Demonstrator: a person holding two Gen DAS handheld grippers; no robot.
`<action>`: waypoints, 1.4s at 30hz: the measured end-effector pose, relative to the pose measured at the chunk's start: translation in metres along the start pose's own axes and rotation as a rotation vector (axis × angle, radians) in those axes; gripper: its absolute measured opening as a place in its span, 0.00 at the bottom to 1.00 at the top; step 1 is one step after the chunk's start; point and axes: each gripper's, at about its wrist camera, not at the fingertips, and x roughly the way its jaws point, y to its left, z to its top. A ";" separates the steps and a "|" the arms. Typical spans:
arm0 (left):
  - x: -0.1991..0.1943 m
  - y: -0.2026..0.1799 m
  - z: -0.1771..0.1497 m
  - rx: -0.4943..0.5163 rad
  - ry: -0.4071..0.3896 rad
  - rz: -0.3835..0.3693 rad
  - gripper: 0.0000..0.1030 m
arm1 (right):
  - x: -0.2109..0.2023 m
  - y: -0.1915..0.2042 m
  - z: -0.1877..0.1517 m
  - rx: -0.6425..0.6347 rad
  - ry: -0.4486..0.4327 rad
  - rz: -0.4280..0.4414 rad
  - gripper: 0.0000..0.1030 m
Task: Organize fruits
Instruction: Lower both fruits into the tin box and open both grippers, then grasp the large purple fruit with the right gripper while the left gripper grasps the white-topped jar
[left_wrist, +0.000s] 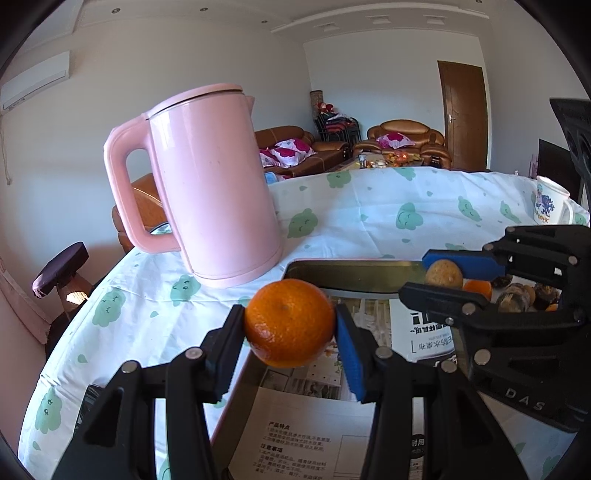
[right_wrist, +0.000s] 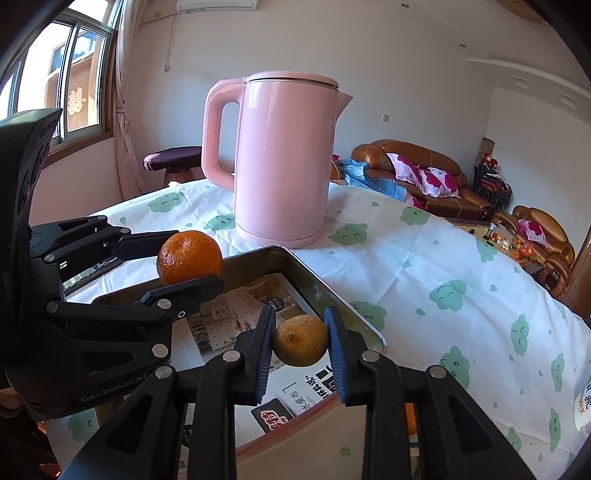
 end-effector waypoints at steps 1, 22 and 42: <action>0.001 0.000 0.000 0.001 0.004 0.000 0.48 | 0.001 0.000 0.000 -0.001 0.003 0.001 0.29; 0.009 0.000 -0.009 0.021 0.042 0.023 0.53 | 0.025 0.007 -0.014 -0.003 0.104 0.000 0.42; -0.073 -0.067 -0.009 0.016 -0.138 -0.183 0.79 | -0.137 -0.051 -0.076 0.068 -0.073 -0.311 0.77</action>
